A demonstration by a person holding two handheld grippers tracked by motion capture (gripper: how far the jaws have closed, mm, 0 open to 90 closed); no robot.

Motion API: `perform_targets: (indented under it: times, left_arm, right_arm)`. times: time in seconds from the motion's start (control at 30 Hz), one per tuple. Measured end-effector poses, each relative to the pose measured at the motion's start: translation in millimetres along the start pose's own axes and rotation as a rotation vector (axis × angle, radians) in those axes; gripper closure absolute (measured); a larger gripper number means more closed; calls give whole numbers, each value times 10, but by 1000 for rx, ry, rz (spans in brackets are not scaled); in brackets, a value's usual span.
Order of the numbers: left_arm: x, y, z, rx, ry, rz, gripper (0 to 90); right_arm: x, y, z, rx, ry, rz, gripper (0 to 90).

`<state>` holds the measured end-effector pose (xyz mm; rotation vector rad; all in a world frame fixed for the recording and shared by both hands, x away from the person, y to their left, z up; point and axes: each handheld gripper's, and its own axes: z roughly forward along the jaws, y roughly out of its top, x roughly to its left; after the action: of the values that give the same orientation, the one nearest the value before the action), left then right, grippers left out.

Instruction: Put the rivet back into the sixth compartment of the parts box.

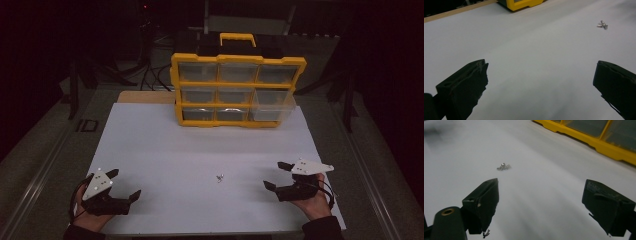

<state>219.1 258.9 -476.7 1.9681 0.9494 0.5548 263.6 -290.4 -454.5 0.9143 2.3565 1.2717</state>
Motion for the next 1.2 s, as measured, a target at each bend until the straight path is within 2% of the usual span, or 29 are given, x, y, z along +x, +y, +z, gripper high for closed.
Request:
perform_targets:
  times: [0.07,0.13,0.33,0.63,0.77,1.03,1.07,1.2]
  left_arm:
    - [-6,2,1,0,0,3,2]
    - [-8,0,10,6,10,13,3]
    - [-4,-10,21,12,16,11,2]
    - [-14,-14,35,16,14,15,2]
    - [-19,-12,32,15,9,21,3]
    - [-23,-19,43,14,8,19,3]
    - [-23,-19,43,14,8,19,3]
    - [-25,-21,45,12,7,24,2]
  right_arm:
    - [3,45,1,6,0,-13,137]
    - [20,185,24,20,8,-51,136]
    - [51,453,112,62,19,-112,131]
    - [66,864,250,130,33,-162,131]
    - [100,970,355,158,42,-195,131]
    - [216,1151,633,275,72,-264,136]
    - [216,1151,633,275,72,-264,136]
    - [285,1226,766,339,84,-312,137]
